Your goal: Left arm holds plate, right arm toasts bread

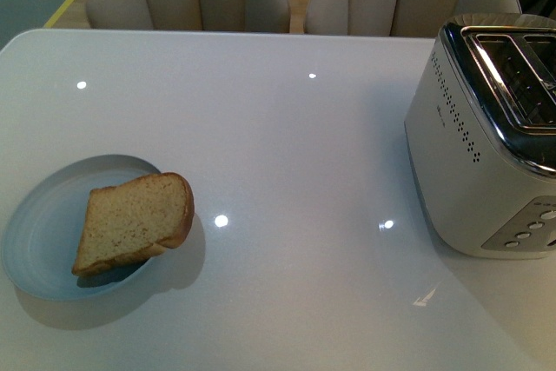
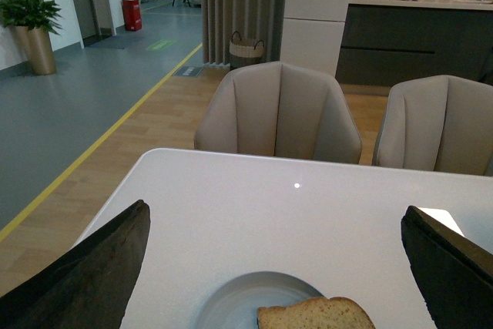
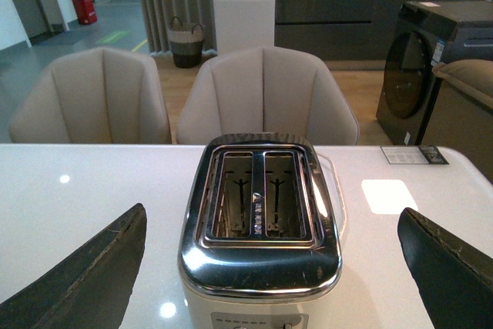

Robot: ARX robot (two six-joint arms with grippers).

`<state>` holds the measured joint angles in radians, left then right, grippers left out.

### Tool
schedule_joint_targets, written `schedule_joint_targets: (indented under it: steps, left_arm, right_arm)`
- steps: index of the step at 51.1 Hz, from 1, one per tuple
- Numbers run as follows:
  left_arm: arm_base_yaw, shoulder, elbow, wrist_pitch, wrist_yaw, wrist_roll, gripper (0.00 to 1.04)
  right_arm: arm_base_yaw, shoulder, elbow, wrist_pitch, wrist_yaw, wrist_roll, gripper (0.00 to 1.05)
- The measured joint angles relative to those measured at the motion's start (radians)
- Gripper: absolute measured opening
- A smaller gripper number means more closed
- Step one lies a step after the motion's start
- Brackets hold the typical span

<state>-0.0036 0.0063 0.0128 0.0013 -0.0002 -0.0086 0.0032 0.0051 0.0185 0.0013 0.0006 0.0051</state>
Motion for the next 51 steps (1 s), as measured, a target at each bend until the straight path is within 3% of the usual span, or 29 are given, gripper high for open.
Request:
schedule_joint_targets:
  steps: [49, 51]
  left_arm:
    - [0.0, 0.0, 0.0, 0.0, -0.001, 0.0, 0.97]
    - [-0.03, 0.041, 0.035, -0.095, -0.09, -0.05, 0.97]
  right_arm:
    - [0.0, 0.0, 0.0, 0.0, 0.0, 0.0, 0.96]
    - [0.0, 0.0, 0.0, 0.0, 0.0, 0.0, 0.96]
